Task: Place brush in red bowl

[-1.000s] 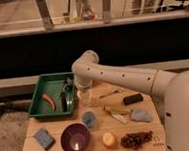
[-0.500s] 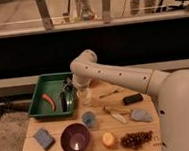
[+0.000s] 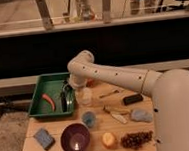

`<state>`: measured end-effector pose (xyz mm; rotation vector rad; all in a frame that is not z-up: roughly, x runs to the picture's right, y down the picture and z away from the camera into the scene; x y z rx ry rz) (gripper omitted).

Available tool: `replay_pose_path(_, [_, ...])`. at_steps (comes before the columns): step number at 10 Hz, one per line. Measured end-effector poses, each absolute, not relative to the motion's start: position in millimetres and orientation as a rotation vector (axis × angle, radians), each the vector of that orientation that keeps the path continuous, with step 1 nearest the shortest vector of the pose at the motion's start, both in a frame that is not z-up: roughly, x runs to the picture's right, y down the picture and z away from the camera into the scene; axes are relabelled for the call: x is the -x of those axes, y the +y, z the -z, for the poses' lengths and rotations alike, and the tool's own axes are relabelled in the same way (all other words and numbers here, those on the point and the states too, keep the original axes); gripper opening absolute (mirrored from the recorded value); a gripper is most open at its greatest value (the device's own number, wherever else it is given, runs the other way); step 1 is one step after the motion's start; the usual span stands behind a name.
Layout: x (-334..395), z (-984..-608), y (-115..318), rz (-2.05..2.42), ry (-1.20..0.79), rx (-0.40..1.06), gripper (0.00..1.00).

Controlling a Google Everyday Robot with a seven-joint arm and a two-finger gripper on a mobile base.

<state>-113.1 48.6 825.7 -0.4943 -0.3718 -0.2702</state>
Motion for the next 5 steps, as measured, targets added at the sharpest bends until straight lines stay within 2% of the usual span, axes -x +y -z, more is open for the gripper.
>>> replay_pose_path(5, [135,-835,52,0.289,-0.412,0.51,0.8])
